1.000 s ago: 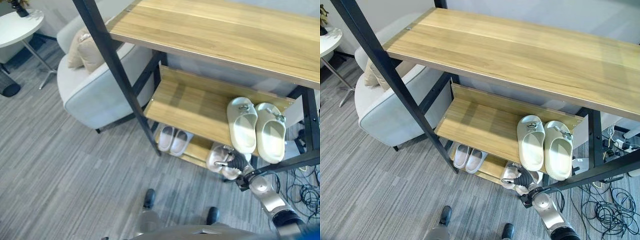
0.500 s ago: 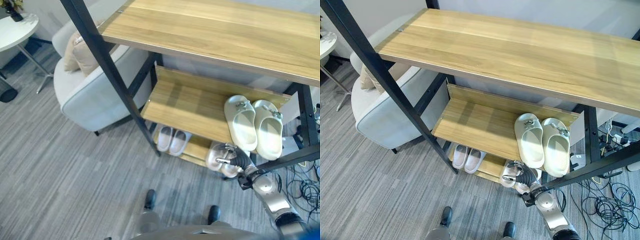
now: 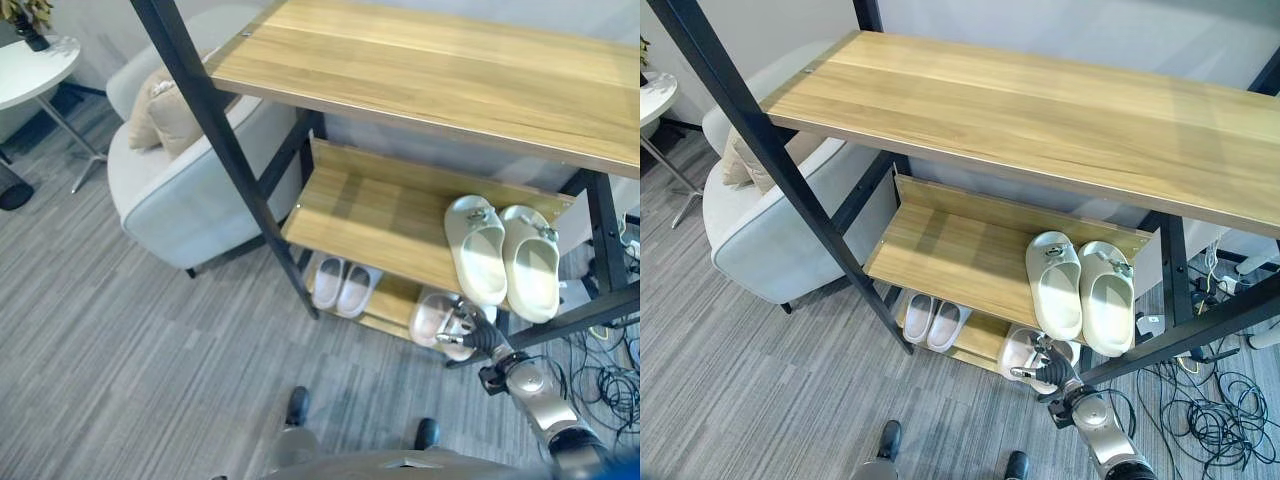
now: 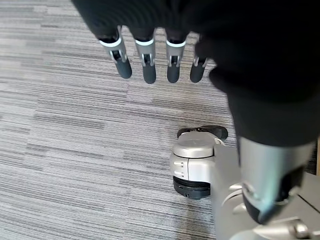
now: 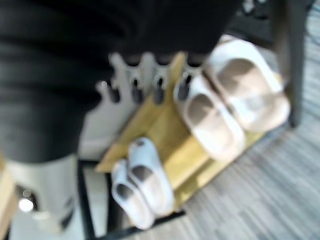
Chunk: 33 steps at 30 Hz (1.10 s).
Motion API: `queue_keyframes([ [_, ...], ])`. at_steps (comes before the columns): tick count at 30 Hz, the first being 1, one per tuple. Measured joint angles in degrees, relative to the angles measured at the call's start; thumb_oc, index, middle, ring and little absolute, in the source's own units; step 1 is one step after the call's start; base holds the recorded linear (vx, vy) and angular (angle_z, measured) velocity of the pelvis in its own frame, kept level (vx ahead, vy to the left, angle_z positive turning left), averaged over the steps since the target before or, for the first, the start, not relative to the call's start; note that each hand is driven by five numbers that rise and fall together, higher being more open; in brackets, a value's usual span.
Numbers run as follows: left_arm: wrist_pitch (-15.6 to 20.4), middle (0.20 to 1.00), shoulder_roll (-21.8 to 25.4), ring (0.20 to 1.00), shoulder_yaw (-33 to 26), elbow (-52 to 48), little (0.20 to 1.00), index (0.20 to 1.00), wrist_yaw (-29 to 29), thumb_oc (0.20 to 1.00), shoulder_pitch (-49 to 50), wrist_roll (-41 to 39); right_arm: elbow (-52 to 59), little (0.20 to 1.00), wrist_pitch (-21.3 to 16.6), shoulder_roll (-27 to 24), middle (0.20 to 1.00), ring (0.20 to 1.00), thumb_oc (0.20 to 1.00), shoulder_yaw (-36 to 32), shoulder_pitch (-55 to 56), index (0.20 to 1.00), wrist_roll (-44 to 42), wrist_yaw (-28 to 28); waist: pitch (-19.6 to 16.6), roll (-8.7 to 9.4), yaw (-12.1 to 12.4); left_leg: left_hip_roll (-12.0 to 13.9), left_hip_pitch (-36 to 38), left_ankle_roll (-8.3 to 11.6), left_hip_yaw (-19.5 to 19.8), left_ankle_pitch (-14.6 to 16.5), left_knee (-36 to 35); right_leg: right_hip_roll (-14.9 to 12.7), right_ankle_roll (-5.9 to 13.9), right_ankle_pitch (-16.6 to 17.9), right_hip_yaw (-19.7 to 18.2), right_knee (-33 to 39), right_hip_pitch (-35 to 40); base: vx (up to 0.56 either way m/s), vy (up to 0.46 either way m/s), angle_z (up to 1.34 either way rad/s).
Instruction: Arrange the slippers neatly on the shoe rack.
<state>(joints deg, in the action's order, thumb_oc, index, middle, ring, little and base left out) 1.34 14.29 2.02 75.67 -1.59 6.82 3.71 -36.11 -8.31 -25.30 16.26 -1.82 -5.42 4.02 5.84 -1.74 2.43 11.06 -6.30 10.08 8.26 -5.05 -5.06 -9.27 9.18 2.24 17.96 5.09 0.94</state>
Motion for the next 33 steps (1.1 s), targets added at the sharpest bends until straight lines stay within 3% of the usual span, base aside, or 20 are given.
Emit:
queue_keyframes([
  [10,-0.82,1.000,0.13,1.000,0.05,0.13,1.000,1.000,0.00,1.000,-0.11,0.19,-10.81,1.000,1.19,0.71,1.000,1.000,1.000,0.64,1.49,1.000,1.09,0.64,-2.06,0.47,0.11,-0.02,0.35,-0.01,0.03,0.01,-0.04,-0.01,0.05,-0.05,0.05,0.00,0.49,0.00,0.000,0.00],
  [14,-1.07,1.000,0.54,1.000,0.00,1.42,1.000,1.000,0.07,1.000,-1.07,0.14,-24.47,1.000,2.16,2.53,1.000,1.000,1.000,-3.13,3.84,1.000,1.92,0.14,-3.04,0.66,0.08,-0.03,1.38,-0.14,-0.19,0.36,-0.10,-0.07,0.12,-0.42,0.05,0.01,1.51,0.01,-0.003,-0.01],
  [17,-1.01,1.000,0.92,1.000,-0.94,2.30,1.000,1.000,0.00,1.000,-1.16,-1.35,-30.30,1.000,3.41,3.12,1.000,1.000,1.000,-7.24,6.44,1.000,2.71,-1.19,-3.68,0.50,-1.57,0.02,2.24,-0.17,-0.40,0.46,-0.11,-0.09,0.19,-0.61,-0.10,0.01,1.73,0.02,-0.017,-0.06],
  [26,-0.27,1.000,0.41,1.000,-0.92,1.43,1.000,1.000,1.31,1.000,-0.83,-7.75,-39.69,1.000,3.23,5.00,1.000,1.000,1.000,-18.04,9.72,1.000,-6.58,-2.97,-5.70,-0.05,-2.48,0.02,3.46,-0.62,-1.69,1.12,-0.13,-0.26,0.44,-0.92,-1.47,-0.01,1.97,0.02,-0.002,-0.06],
  [33,0.63,1.000,-0.39,1.000,-0.16,1.11,1.000,1.000,2.50,1.000,0.66,-9.35,-41.92,1.000,3.86,6.03,1.000,1.000,1.000,-17.85,11.39,1.000,-8.54,-3.07,-6.03,-0.04,-2.95,0.09,6.26,-0.69,-3.33,1.94,-0.17,-0.33,0.34,-0.93,-3.19,0.00,3.51,0.02,0.002,-0.14],
])
